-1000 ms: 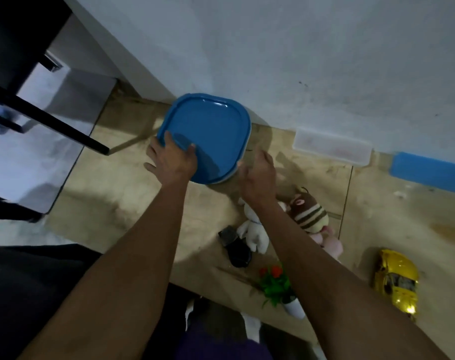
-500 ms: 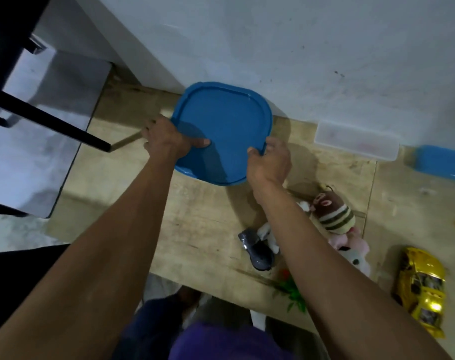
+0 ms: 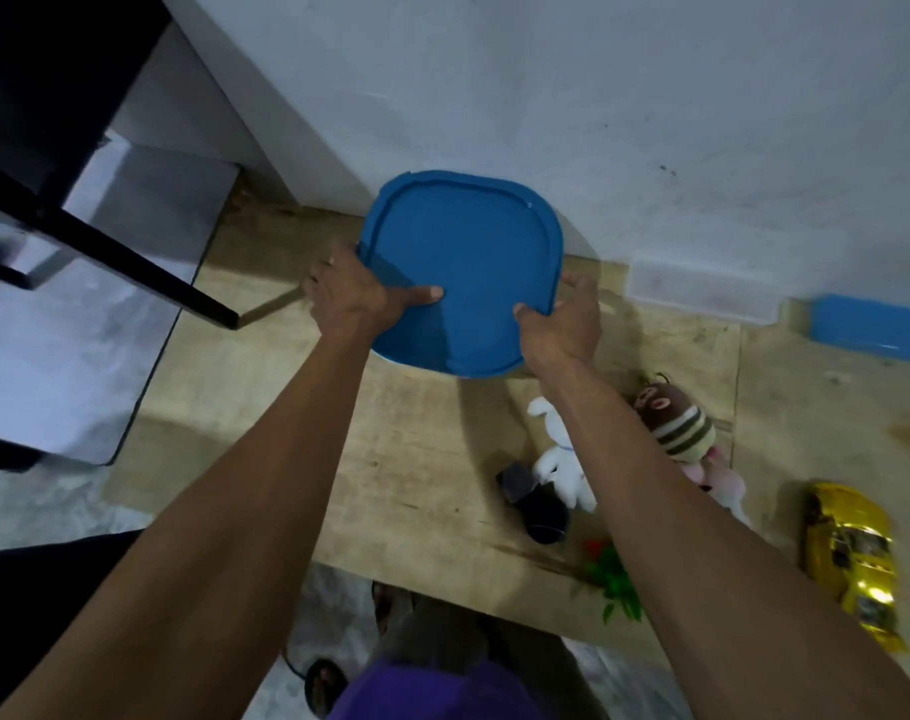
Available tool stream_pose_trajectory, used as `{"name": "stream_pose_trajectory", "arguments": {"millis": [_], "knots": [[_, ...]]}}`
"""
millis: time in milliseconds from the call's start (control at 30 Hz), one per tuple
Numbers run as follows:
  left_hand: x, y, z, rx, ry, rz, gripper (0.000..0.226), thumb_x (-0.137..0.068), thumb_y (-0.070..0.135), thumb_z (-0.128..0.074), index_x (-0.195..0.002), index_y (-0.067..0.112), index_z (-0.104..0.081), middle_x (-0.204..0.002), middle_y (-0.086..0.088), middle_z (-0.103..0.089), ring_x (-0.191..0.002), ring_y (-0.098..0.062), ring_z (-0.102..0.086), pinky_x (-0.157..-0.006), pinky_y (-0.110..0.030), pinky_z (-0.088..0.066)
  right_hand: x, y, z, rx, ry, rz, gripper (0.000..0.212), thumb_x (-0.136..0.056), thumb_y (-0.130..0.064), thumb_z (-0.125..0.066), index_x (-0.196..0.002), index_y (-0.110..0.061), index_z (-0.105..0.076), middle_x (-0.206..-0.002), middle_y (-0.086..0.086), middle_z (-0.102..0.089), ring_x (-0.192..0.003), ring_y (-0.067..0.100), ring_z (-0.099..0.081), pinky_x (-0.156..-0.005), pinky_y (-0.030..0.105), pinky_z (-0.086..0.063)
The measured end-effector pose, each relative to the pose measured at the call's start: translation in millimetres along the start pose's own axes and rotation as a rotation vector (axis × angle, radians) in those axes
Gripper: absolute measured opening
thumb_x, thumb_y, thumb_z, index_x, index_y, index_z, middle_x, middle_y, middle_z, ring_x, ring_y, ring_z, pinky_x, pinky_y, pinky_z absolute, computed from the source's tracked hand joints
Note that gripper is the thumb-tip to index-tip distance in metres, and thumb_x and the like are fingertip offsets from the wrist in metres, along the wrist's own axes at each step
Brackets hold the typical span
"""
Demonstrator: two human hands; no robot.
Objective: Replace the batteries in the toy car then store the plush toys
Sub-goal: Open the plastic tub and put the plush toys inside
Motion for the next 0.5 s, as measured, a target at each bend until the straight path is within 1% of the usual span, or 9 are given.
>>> {"name": "stream_pose_trajectory", "arguments": {"millis": [67, 133, 200, 267, 333, 400, 500], "knots": [[15.6, 2.1, 8.5, 0.048, 0.009, -0.033, 0.128, -0.039, 0.071, -0.09, -0.144, 0.02, -0.039, -0.145, -0.01, -0.047, -0.139, -0.035, -0.036, -0.108, -0.056, -0.043, 9.4, -5.9, 10.1, 0.031, 0.03, 0.047, 0.055, -0.083, -0.016, -0.071, -0.132, -0.022, -0.047, -0.128, 0.008, -0.056, -0.103, 0.022, -0.063, -0.087, 0.042, -0.059], [36.2, -5.1, 17.4, 0.083, 0.024, -0.05, 0.129, -0.035, 0.075, -0.088, -0.143, 0.023, -0.04, -0.142, -0.008, -0.049, -0.134, -0.034, -0.042, -0.103, -0.057, -0.047, 27.0, -6.1, 20.2, 0.048, 0.043, 0.095, 0.055, -0.084, -0.017, -0.071, -0.133, -0.021, -0.047, -0.127, 0.008, -0.055, -0.103, 0.022, -0.062, -0.087, 0.04, -0.059], [61.0, -22.9, 25.8, 0.076, 0.045, -0.063, 0.129, -0.036, 0.079, -0.085, -0.144, 0.023, -0.04, -0.14, -0.009, -0.05, -0.131, -0.035, -0.047, -0.1, -0.058, -0.05, 53.7, 0.3, 27.5, 0.05, 0.036, 0.153, 0.055, -0.085, -0.017, -0.071, -0.134, -0.021, -0.046, -0.123, 0.009, -0.054, -0.103, 0.022, -0.06, -0.084, 0.036, -0.056], [86.6, -48.6, 33.3, 0.042, 0.078, -0.062, 0.127, -0.039, 0.079, -0.084, -0.143, 0.023, -0.04, -0.139, -0.011, -0.05, -0.13, -0.037, -0.048, -0.099, -0.058, -0.05, 84.6, 12.9, 29.1, 0.076, 0.021, 0.198, 0.054, -0.084, -0.021, -0.073, -0.131, -0.022, -0.047, -0.118, 0.009, -0.055, -0.102, 0.023, -0.059, -0.084, 0.038, -0.054], [107.9, -79.1, 36.4, -0.005, 0.079, -0.044, 0.121, -0.041, 0.078, -0.085, -0.14, 0.023, -0.04, -0.134, -0.014, -0.049, -0.127, -0.039, -0.047, -0.098, -0.058, -0.05, 111.2, 36.5, 22.8, 0.118, 0.003, 0.175, 0.053, -0.082, -0.024, -0.075, -0.128, -0.021, -0.047, -0.115, 0.009, -0.057, -0.103, 0.025, -0.06, -0.084, 0.042, -0.054], [123.3, -112.3, 35.8, -0.052, 0.054, -0.026, 0.121, -0.041, 0.079, -0.084, -0.139, 0.024, -0.04, -0.13, -0.015, -0.049, -0.123, -0.039, -0.049, -0.093, -0.057, -0.052, 136.9, 60.7, 11.3, 0.178, -0.03, 0.134, 0.053, -0.083, -0.025, -0.075, -0.127, -0.02, -0.047, -0.118, 0.007, -0.056, -0.107, 0.024, -0.058, -0.086, 0.041, -0.054], [130.5, -157.6, 29.0, -0.108, 0.0, -0.006, 0.122, -0.036, 0.085, -0.08, -0.134, 0.023, -0.04, -0.124, -0.016, -0.051, -0.112, -0.04, -0.057, -0.084, -0.055, -0.057, 161.8, 91.1, -8.2, 0.266, -0.068, 0.075, 0.051, -0.083, -0.024, -0.075, -0.126, -0.021, -0.048, -0.12, 0.004, -0.054, -0.11, 0.023, -0.057, -0.089, 0.04, -0.053]]}}
Point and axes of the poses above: each hand's wrist, its own x-axis away from the middle knuckle, its own z-axis out of the back of the hand, y = z × x, the point moved 7 cm from there along -x, towards the middle knuckle
